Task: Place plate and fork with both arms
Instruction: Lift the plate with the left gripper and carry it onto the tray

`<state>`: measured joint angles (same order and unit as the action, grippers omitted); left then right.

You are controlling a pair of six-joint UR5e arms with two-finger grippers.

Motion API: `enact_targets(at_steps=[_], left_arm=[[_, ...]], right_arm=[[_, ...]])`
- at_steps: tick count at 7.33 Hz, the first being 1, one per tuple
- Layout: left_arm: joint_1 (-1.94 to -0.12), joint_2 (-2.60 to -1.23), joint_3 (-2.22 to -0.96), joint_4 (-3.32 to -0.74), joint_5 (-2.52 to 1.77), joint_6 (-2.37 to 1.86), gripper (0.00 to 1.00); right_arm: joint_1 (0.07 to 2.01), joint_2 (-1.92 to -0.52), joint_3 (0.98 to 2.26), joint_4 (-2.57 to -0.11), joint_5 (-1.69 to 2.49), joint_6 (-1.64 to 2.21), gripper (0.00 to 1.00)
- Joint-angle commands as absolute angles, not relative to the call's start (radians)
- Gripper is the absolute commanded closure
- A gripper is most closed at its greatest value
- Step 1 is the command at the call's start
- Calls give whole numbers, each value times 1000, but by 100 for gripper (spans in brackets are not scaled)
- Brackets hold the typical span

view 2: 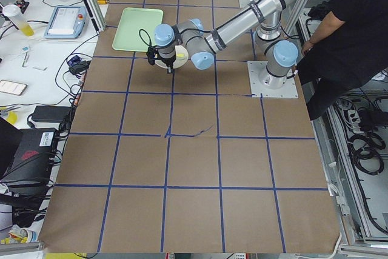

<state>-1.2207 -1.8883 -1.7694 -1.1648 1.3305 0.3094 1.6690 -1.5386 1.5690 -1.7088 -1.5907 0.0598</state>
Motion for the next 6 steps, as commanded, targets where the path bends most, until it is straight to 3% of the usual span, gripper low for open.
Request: enact_targets(at_steps=[1,6], left_arm=[[-1319,-1995,-1564,-1268,1328,272,100],[-1508,-2265,-1231,-1278,1278,106,100]], right_arm=[[1669,-1539,1571,-1707,-1592,60,0],[1671,-1540,1571,-1706,-1591,61,0]])
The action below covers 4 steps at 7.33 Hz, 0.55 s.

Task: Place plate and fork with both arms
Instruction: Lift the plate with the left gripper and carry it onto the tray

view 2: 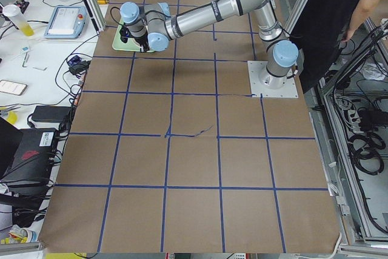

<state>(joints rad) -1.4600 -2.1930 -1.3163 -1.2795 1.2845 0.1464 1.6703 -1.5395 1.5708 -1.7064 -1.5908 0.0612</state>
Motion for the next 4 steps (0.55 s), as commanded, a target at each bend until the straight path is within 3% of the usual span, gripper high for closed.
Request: enact_targets(at_steps=[1,4], left_arm=[[-1526,-2322,-1162,-1279,1275,82,100],[-1583,-2457,-994,-1279,1253,-3,100]], right_arm=[[1671,-1540,1571,-1706,-1591,61,0],[1671,-1540,1572,-1704,-1589,61,0]])
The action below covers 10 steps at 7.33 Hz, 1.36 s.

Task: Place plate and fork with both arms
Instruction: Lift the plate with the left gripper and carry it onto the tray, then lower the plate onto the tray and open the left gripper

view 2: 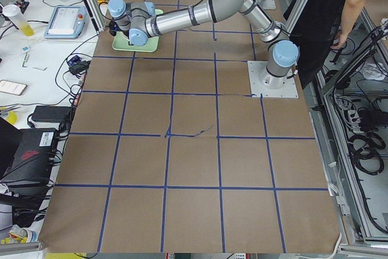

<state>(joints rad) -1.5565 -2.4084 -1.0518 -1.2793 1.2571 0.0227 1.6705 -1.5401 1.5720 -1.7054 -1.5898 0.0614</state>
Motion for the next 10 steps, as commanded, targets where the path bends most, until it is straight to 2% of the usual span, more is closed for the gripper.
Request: enact_targets(at_steps=[1,8,9,10], left_arm=[[-1601,-2474,-980,-1279,1253,-17,100],[-1635,-2496,-974,-1276,1253,-41,100],[-1635,-2494,-977,-1273,1253,-54,96],[-1635,-2487,-995,-1243,1244,-52,65]], right_arm=[[1671,-1540,1572,-1704,-1589,61,0],[1671,-1540,1571,-1704,-1591,61,0],[1671,-1540,1571,-1704,-1591,61,0],[1672,-1540,1571,-1704,-1591,61,0]])
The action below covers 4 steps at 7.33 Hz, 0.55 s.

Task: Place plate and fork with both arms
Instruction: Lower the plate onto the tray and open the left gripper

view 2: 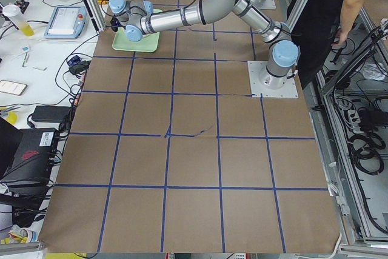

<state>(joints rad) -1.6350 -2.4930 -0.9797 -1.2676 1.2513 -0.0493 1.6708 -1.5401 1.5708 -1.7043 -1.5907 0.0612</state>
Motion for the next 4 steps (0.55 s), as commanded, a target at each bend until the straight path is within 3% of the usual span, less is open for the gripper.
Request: enact_targets(at_steps=[1,4], left_arm=[[-1637,-2471,-1059,-1162,1186,-61,30],[-1629,-2345,-1204,-1029,1198,-55,2]], right_arm=[[1671,-1540,1571,-1704,-1591,61,0],[1671,-1540,1571,-1703,-1591,61,0]])
